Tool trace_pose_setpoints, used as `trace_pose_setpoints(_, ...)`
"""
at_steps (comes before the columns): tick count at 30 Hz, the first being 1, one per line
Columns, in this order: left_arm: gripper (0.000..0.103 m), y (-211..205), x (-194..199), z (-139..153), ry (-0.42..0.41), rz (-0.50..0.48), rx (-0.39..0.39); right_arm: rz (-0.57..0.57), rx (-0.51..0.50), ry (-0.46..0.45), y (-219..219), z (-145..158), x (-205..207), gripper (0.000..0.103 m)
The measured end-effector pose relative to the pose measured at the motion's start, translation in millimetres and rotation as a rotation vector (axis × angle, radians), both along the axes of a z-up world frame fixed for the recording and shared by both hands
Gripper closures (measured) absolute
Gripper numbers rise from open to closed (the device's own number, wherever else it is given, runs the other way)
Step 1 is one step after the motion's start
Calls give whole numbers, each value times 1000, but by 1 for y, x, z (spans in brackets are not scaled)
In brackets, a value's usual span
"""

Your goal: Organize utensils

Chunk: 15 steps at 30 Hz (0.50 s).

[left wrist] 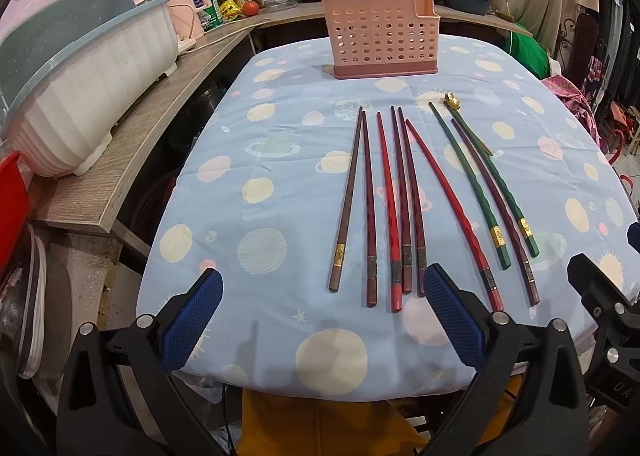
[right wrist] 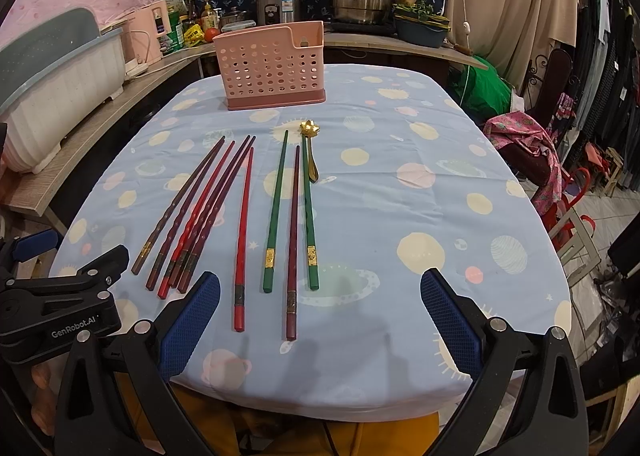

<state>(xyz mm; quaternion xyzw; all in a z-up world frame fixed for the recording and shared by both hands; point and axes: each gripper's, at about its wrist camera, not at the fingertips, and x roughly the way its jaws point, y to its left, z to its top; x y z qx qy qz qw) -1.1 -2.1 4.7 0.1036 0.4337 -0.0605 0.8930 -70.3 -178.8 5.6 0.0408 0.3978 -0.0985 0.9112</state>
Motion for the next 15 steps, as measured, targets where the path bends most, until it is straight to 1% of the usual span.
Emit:
trace_pose_setpoints(7,7,1,1,-2,5,3,-3,2,-4,1,-1,3,0,7)
trace_pose_setpoints(15,7,2,0,-2,7,4,-5,0,-2,1,0,0,0,7)
